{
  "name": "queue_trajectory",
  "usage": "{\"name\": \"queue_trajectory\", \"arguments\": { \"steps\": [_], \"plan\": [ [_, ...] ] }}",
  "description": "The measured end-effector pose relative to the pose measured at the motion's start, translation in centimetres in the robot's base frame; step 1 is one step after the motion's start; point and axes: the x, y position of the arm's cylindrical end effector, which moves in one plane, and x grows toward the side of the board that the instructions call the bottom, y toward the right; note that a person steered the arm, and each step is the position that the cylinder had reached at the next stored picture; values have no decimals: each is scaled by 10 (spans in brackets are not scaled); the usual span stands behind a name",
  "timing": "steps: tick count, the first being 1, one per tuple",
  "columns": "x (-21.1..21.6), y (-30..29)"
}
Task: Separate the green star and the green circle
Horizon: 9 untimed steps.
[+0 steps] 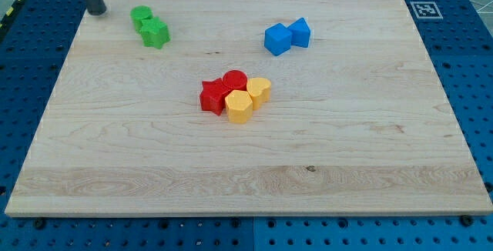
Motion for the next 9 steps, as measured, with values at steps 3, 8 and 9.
{"name": "queue_trajectory", "arguments": {
  "steps": [3, 8, 9],
  "plan": [
    [46, 20],
    [26, 39],
    [26, 75]
  ]
}}
